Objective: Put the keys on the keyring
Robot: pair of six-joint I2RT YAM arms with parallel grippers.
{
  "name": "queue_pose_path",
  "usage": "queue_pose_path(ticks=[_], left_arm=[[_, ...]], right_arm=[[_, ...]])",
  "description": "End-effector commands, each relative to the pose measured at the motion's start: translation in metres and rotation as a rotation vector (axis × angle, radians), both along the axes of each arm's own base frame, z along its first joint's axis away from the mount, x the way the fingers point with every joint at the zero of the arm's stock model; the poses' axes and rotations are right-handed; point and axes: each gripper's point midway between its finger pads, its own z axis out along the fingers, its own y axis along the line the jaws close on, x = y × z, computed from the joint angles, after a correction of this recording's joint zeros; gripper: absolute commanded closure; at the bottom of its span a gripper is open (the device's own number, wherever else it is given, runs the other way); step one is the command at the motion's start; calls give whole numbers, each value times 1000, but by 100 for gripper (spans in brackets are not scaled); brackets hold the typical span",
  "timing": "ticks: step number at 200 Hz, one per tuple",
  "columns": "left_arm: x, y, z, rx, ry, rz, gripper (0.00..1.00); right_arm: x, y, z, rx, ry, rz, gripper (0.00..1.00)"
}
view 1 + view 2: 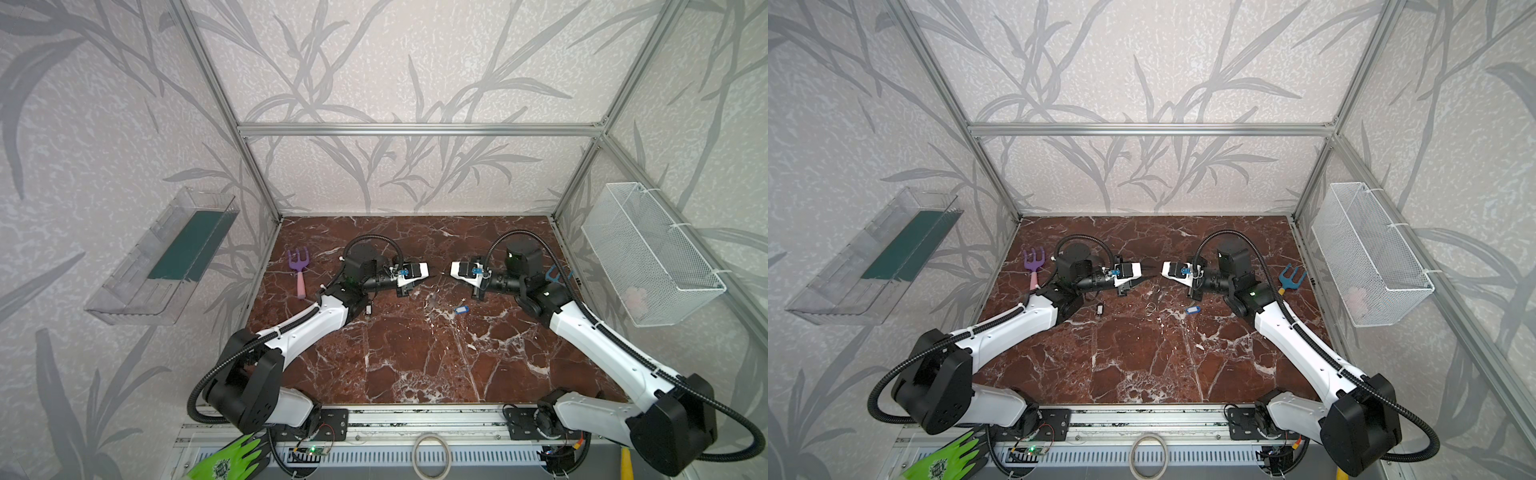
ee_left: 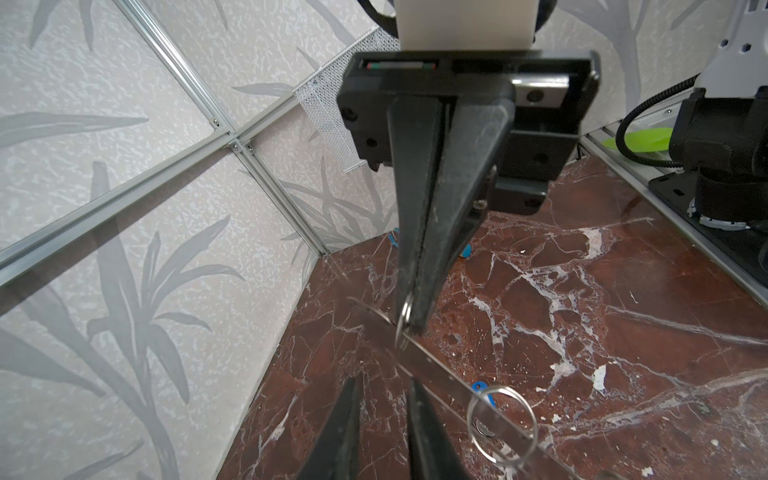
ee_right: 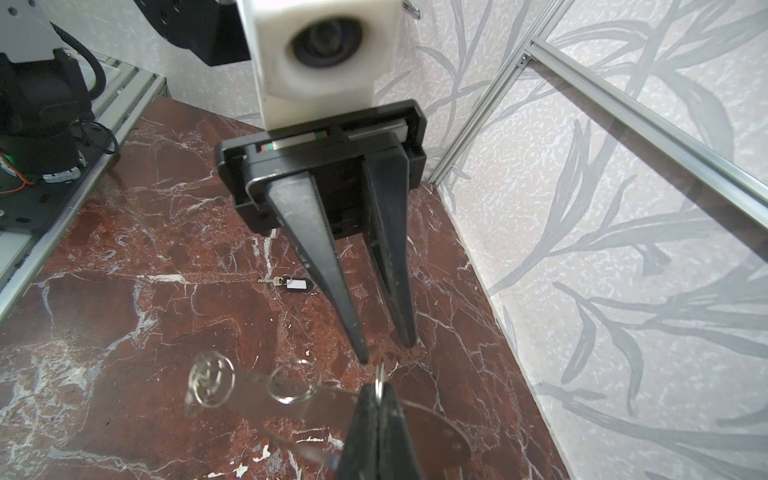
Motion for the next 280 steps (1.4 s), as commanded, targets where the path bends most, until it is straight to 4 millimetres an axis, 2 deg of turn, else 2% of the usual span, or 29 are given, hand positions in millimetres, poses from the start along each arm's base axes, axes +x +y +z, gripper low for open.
queue_pose_path(ticks=[1,52,118,164,201,223,248,267,280], left_arm=[[-5,-4,25,-58,-38,-39,77],[-18,-8,23,-54,8,-103,77],[-21,-11,24,-54,7,-118,76],[-23,-14,24,-54,9,-130,85],[-25,-16,27,-61,-3,-140,100],[-26,-18,31,-70,-4,-146,100],[-24,-17,30,-58,17,-126,100],[-22,-15,21,-1,45,-101,100],[-22,-12,15,50,48,-91,100]], right_arm=[[-8,1,16,52,-37,31,100],[-9,0,20,74,-59,23,100],[-16,4,18,84,-59,72,100],[-19,5,18,94,-67,95,100],[-20,6,15,96,-68,107,100],[-17,6,13,96,-57,88,100],[-8,-1,7,75,-61,13,77],[-2,-11,5,55,-84,-52,68],[1,-16,6,42,-97,-87,66]])
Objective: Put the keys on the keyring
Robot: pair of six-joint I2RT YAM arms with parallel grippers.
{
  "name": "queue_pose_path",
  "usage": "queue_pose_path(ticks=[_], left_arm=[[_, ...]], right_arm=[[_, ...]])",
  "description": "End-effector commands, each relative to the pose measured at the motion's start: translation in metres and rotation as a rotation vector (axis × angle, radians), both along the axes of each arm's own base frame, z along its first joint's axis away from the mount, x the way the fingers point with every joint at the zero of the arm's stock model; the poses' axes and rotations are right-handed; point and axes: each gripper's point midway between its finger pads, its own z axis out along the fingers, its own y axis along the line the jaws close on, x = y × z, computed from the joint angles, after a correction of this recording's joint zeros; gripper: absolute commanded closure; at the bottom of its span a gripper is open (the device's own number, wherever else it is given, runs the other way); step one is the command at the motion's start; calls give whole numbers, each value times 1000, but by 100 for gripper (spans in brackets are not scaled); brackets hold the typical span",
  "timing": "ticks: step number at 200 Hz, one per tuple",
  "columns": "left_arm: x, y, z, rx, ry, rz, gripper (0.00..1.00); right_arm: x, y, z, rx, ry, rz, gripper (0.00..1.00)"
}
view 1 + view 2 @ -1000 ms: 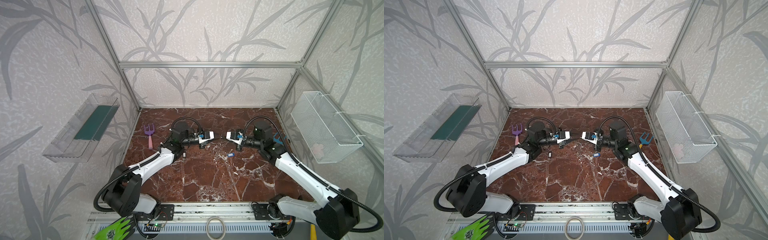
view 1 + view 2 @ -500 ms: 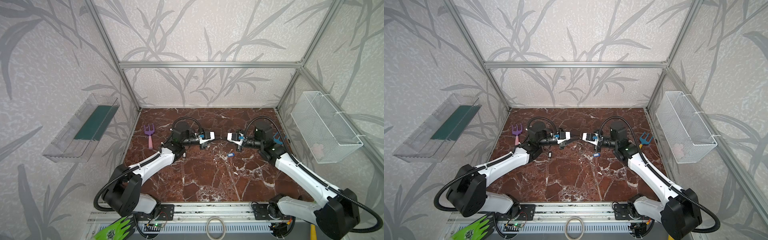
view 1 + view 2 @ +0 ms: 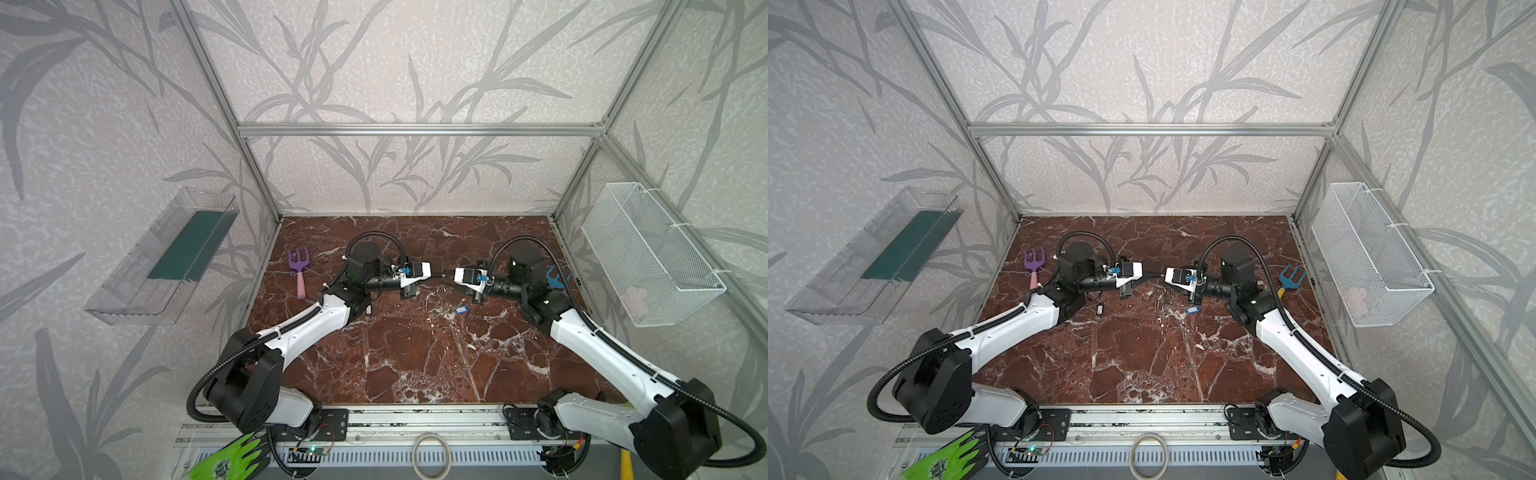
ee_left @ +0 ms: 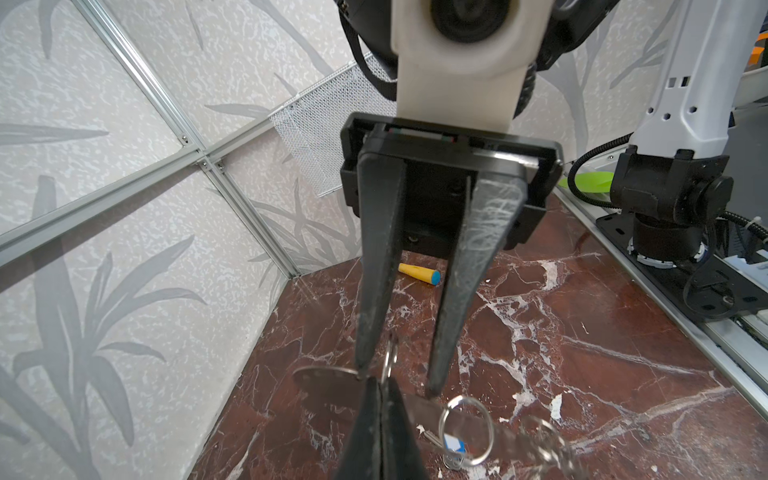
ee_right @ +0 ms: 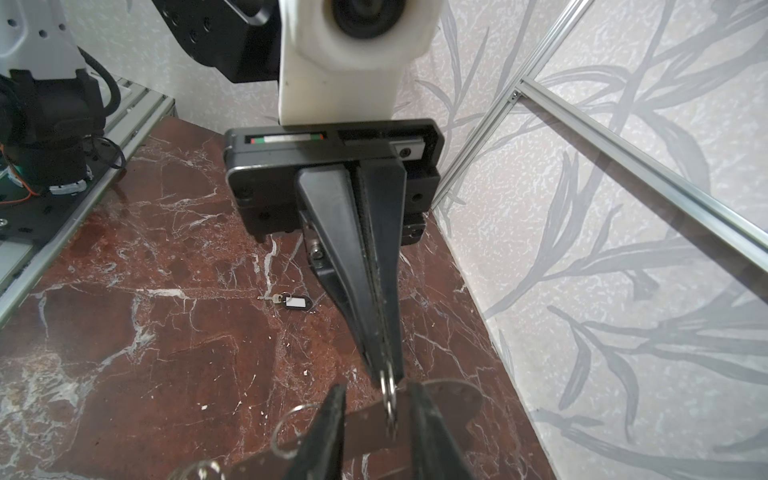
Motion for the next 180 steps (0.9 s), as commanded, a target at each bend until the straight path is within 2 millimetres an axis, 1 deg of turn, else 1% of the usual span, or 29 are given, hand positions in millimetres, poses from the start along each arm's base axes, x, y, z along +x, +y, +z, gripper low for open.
queue_pose_path(ticks=[1,33,50,88,101,124,147,180], left_arm=[[-4,1,7,58,-26,-1,100],[-3,5,0,148,-17,13,100],[-3,7,0,178,-10,15,100],[-2,9,1,208,5,23,100],[-2,9,2,214,10,26,100],[-1,9,3,217,9,30,100],[-3,9,4,217,9,27,100],[-3,10,6,217,1,30,100]], right_arm=[[8,-13,7,-11,-44,-91,66],[6,-16,15,-25,-74,-99,70],[2,-14,16,-27,-66,-72,74],[-9,-7,9,-37,-4,8,75],[-11,-4,9,-27,20,31,73],[-11,0,7,-23,51,56,71],[-6,5,2,-30,74,53,71],[-2,9,-4,-34,105,48,76]])
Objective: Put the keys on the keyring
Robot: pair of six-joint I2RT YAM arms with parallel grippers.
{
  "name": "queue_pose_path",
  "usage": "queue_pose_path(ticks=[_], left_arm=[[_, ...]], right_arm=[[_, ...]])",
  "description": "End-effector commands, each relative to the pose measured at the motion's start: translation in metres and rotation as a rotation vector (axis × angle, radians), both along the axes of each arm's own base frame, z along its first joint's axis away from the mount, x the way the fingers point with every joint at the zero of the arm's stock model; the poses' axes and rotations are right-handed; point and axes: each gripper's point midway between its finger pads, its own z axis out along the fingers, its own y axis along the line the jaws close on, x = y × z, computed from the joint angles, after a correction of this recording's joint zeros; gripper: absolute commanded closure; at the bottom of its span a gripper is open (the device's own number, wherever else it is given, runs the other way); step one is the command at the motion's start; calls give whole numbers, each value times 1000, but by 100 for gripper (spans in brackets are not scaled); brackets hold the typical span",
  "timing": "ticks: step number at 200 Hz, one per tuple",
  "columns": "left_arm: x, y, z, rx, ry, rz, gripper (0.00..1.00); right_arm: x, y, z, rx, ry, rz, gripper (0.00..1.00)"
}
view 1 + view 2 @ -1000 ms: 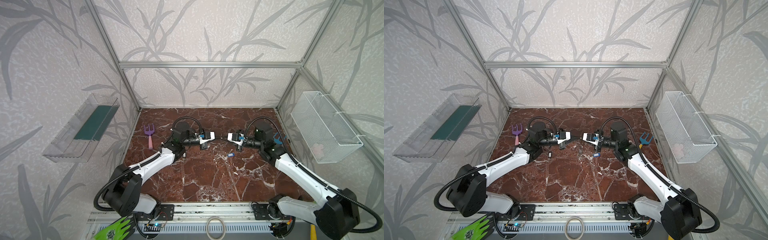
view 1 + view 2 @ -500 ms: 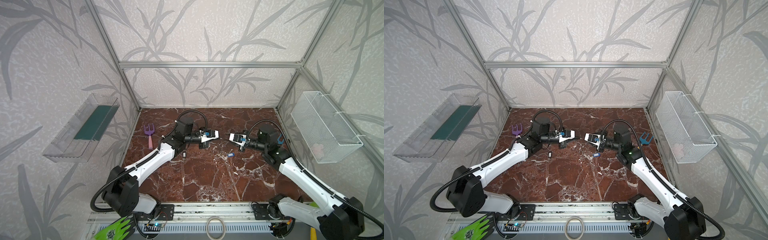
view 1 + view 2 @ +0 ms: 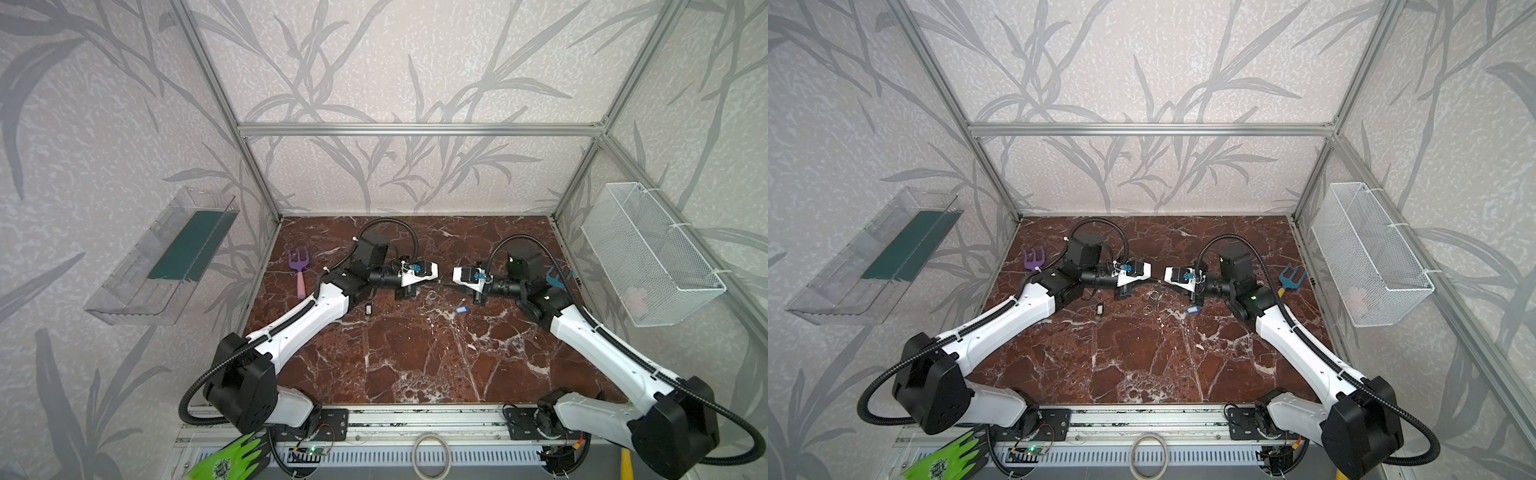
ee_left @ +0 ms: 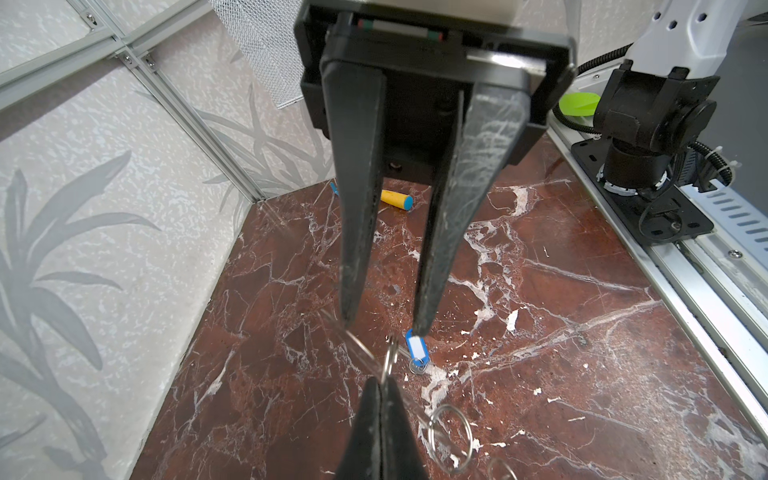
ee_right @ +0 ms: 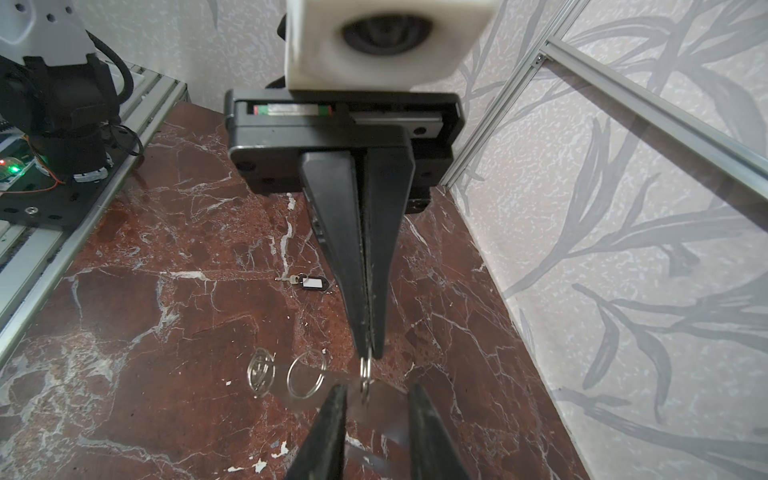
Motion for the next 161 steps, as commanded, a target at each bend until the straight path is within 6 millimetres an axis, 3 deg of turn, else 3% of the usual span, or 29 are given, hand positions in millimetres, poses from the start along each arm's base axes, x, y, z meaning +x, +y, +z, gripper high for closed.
queue_pose_path(ticks=[1,37,61,92,113,119,161], left_arm=[[-4,0,27,-28,-77,-15,100],[-4,0,29,-32,-85,-16,100],[-4,-1,28,-31,-86,-19,100],[-3,-1,25,-42,-99,-15,100],[3,0,23,-83,-105,15,77],[3,1,22,-97,-100,18,75],[3,1,17,-129,-85,5,80]], right_arm=[[0,5,8,17,19,16,76],[3,8,6,19,45,18,87],[4,10,8,33,49,18,100],[7,11,9,65,65,10,100],[9,11,13,113,75,7,100],[9,11,14,124,76,8,100],[3,14,17,138,82,47,100]])
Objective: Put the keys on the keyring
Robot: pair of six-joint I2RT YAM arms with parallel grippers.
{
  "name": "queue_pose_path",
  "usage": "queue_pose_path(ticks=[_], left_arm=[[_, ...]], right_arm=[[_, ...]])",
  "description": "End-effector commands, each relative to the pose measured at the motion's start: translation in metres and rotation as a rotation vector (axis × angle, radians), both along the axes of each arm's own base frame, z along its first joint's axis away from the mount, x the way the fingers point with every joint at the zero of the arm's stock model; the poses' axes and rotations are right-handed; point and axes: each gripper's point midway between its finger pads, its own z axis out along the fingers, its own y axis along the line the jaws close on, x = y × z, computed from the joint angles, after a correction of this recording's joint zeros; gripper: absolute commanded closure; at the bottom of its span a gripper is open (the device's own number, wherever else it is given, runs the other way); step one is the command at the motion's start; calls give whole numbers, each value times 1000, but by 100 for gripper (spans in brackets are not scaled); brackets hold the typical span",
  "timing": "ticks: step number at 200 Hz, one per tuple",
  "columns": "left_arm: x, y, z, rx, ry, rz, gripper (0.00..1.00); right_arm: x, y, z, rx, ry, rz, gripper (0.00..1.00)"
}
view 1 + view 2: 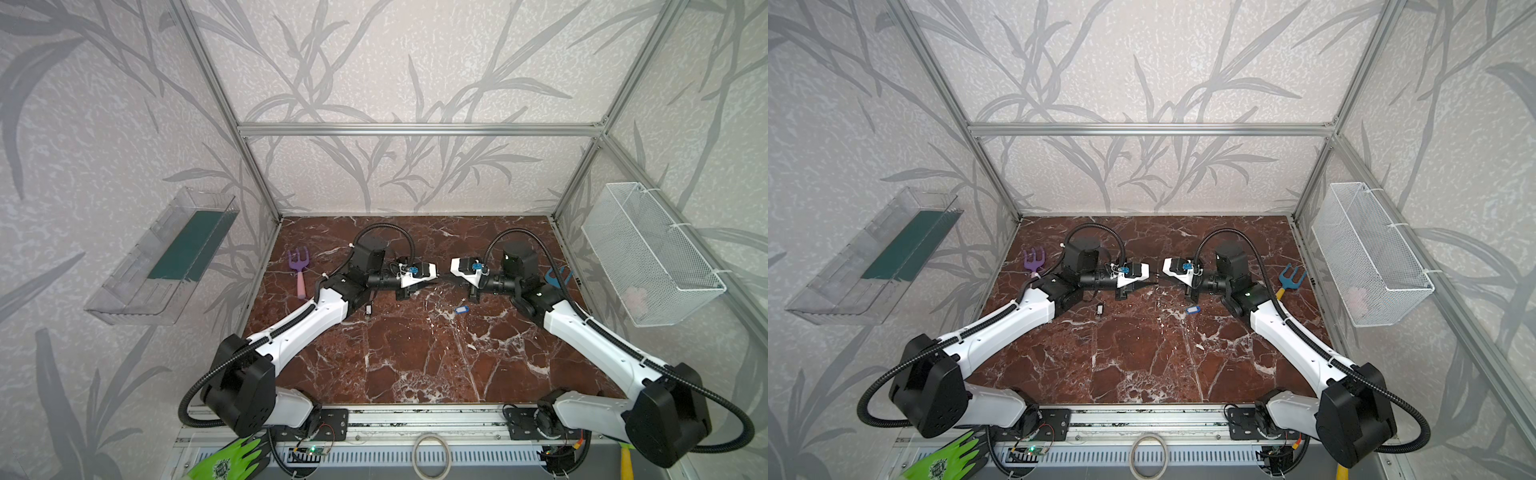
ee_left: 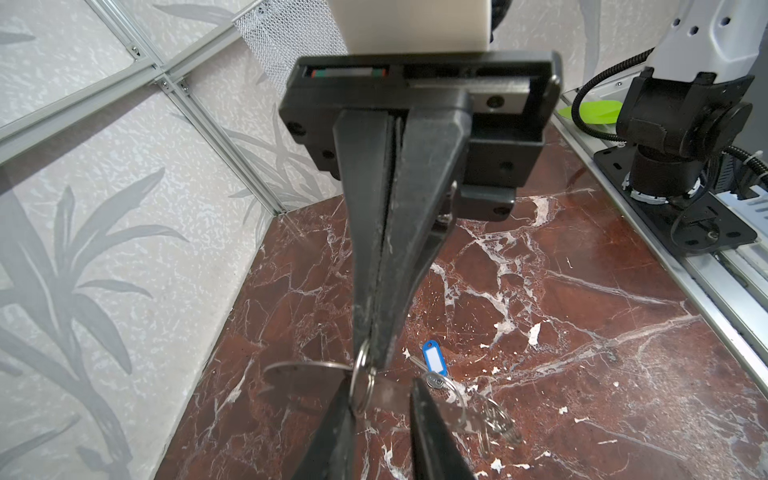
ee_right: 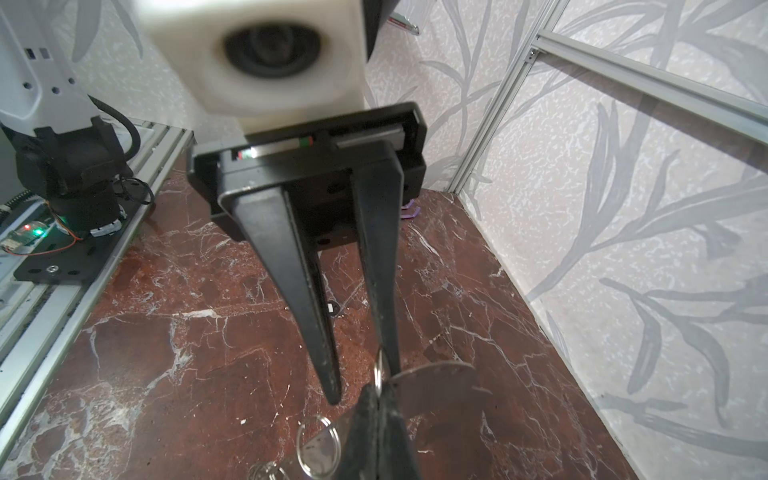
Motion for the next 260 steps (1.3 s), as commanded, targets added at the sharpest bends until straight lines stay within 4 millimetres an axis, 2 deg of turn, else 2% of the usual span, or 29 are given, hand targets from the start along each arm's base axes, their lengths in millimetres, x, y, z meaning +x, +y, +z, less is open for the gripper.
queue_pose_path(ticks=[1,58,98,124,142,170,189,208,234,248,260], left_arm=[[-3,0,17,-62,-42,-24,80],[-1,-3,23,-95,-61,-27,85],[-2,-4,26,-104,-59,-45,92],[-3,-6,30,-113,-56,-57,100],[2,-4,24,-97,-38,-35,100],[18,12,14,-92,9,33,100],[29,26,5,-90,25,86,100],[35,36,-1,-74,17,124,100],[39,43,-5,-62,0,156,100],[41,46,-5,-61,-6,167,100],[40,47,-5,-64,-9,172,100]], right_arm=[[-4,4,12,46,-16,38,100],[-7,4,12,44,-18,59,100],[-7,5,10,38,-18,68,100],[-5,4,6,28,-12,52,100],[3,-4,3,22,-15,-16,76],[15,-42,-7,-5,7,-148,67],[26,-73,-33,-100,64,-267,63],[32,-88,-65,-233,179,-348,63],[48,-90,-96,-233,476,-492,71],[49,-86,-116,-233,627,-547,75],[53,-86,-136,-243,741,-666,76]])
